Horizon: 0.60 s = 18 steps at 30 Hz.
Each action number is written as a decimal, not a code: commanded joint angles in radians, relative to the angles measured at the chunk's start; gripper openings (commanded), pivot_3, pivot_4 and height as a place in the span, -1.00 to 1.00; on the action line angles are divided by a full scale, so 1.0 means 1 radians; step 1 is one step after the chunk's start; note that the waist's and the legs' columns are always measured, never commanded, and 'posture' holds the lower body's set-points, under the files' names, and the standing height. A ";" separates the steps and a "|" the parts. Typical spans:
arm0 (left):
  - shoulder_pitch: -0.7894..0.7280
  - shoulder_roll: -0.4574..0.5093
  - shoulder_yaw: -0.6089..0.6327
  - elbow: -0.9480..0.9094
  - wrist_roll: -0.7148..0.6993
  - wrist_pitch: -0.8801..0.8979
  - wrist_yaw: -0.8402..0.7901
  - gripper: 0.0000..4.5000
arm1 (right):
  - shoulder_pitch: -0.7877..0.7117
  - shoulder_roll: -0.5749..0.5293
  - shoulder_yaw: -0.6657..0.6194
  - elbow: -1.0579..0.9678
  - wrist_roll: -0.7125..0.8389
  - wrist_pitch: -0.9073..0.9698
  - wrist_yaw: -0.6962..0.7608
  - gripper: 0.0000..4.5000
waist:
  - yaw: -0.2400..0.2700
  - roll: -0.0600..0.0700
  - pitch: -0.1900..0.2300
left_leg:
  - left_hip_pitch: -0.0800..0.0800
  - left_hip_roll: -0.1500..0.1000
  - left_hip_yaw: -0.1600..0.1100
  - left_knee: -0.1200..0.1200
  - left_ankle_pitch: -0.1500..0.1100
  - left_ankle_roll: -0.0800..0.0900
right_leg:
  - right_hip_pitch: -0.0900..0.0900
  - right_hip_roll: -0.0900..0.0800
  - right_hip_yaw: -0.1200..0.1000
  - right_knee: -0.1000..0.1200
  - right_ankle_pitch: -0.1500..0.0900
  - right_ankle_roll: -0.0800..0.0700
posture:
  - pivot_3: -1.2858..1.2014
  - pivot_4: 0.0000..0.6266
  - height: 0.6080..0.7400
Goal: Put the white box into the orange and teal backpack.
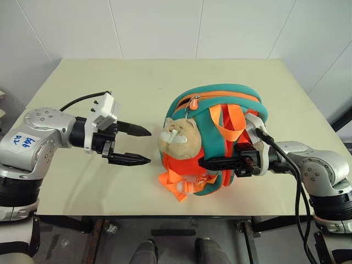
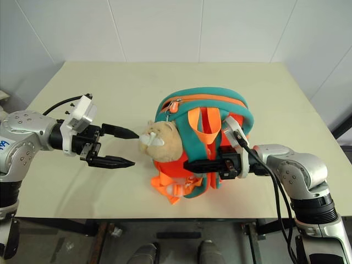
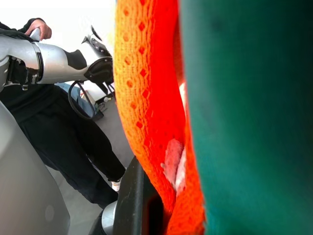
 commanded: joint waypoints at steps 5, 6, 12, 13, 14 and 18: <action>0.000 -0.164 0.081 -0.141 -0.168 0.063 0.191 0.93 | -0.041 0.011 0.020 0.010 -0.011 -0.016 0.020 -0.98 | -0.001 0.000 0.000 | 0.000 0.000 0.000 0.000 0.000 0.000 | 0.000 0.000 0.000 0.001 0.000 0.000 | 0.03 -0.52 1.00; -0.004 -0.176 0.089 -0.146 -0.187 0.075 0.208 0.93 | -0.044 0.012 0.021 0.012 -0.011 -0.015 0.021 -0.98 | -0.001 0.000 0.000 | 0.001 0.000 0.000 0.000 0.000 0.000 | 0.000 0.000 0.000 0.001 0.000 0.000 | 0.03 -0.52 1.00; -0.010 -0.201 0.092 -0.153 -0.214 0.068 0.251 0.93 | -0.044 0.013 0.024 0.015 -0.018 -0.017 0.027 -0.98 | 0.000 0.000 0.000 | 0.001 0.000 0.000 0.001 0.000 0.000 | 0.000 0.000 0.000 0.001 0.000 0.000 | 0.03 -0.52 1.00; -0.009 -0.197 0.091 -0.153 -0.215 0.066 0.250 0.93 | -0.044 0.014 0.025 0.014 -0.018 -0.017 0.027 -0.98 | 0.000 0.000 0.000 | 0.001 0.000 0.000 0.001 0.000 0.000 | 0.001 0.000 0.000 0.001 0.000 0.000 | 0.03 -0.52 1.00; -0.012 -0.195 0.096 -0.152 -0.224 0.067 0.253 0.93 | -0.043 0.015 0.025 0.014 -0.019 -0.018 0.027 -0.98 | 0.000 0.000 0.000 | 0.001 0.000 0.000 0.001 0.000 0.000 | 0.001 0.000 0.000 0.001 0.000 0.000 | 0.03 -0.52 1.00; -0.015 -0.179 0.116 -0.150 -0.238 0.063 0.254 0.93 | -0.042 0.017 0.027 0.016 -0.023 -0.020 0.028 -0.98 | 0.000 0.000 0.000 | 0.001 0.000 0.000 0.001 0.000 0.000 | 0.001 0.000 0.000 0.001 0.000 0.000 | 0.03 -0.52 1.00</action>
